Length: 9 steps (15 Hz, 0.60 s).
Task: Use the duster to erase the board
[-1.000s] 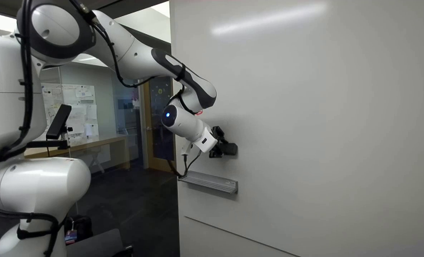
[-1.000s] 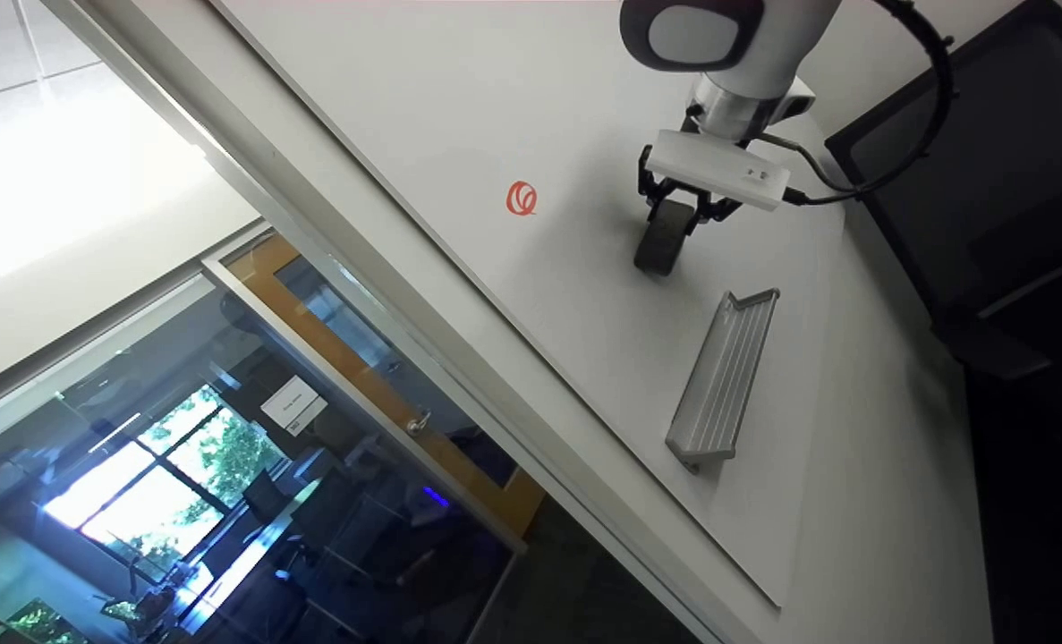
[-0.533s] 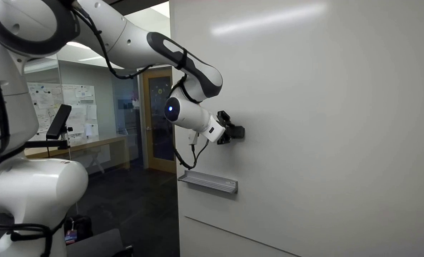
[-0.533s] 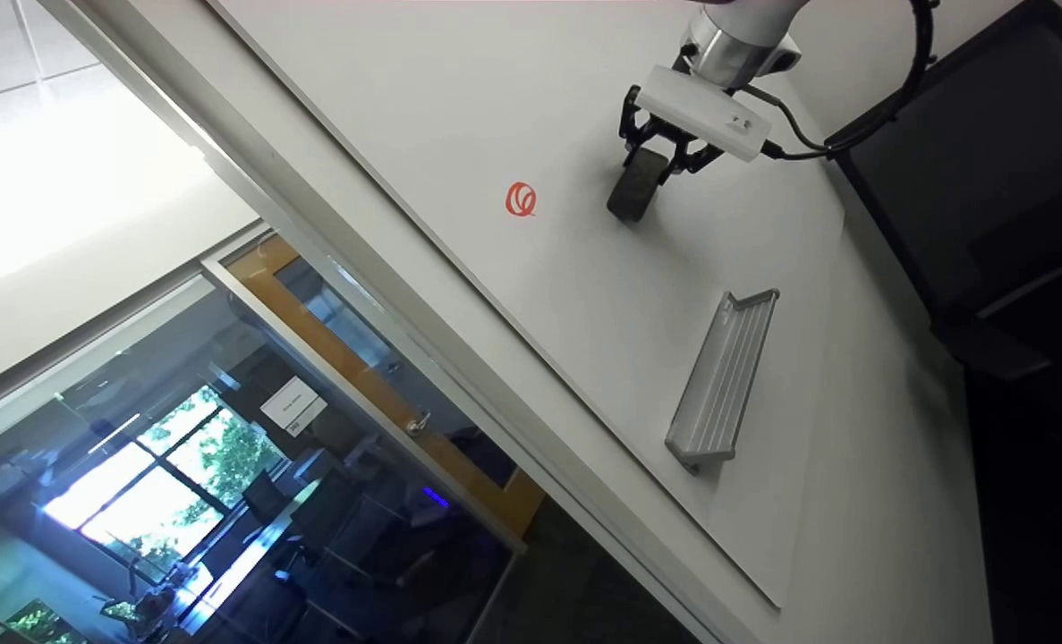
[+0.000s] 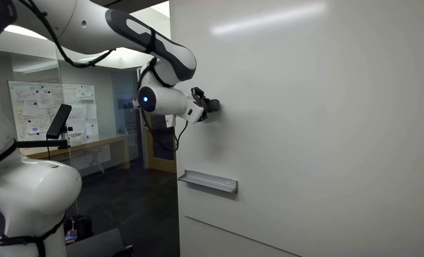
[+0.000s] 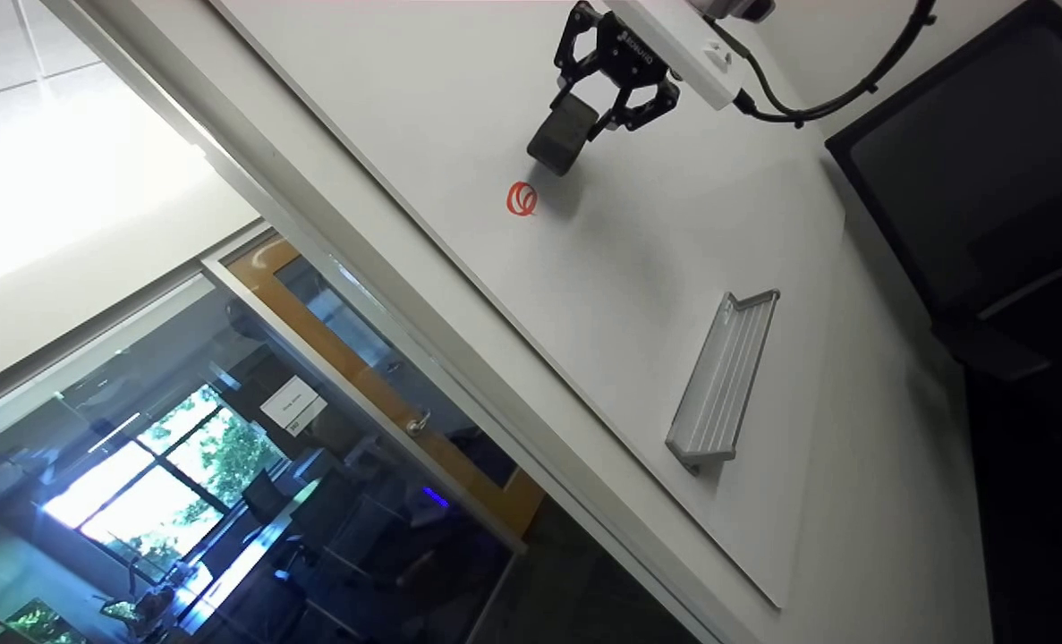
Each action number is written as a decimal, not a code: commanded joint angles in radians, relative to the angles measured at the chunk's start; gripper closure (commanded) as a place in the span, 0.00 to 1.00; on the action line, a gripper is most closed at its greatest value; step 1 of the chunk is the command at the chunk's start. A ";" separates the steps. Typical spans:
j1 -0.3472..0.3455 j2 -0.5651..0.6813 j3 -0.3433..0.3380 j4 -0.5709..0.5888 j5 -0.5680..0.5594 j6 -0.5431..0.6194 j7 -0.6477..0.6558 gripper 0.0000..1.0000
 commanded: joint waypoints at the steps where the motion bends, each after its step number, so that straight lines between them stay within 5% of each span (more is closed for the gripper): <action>1: -0.070 -0.102 0.111 -0.130 0.000 -0.101 0.045 0.71; 3: -0.131 -0.071 0.175 -0.142 0.000 -0.148 0.084 0.71; 9: -0.521 0.073 0.506 -0.040 0.000 -0.073 0.141 0.71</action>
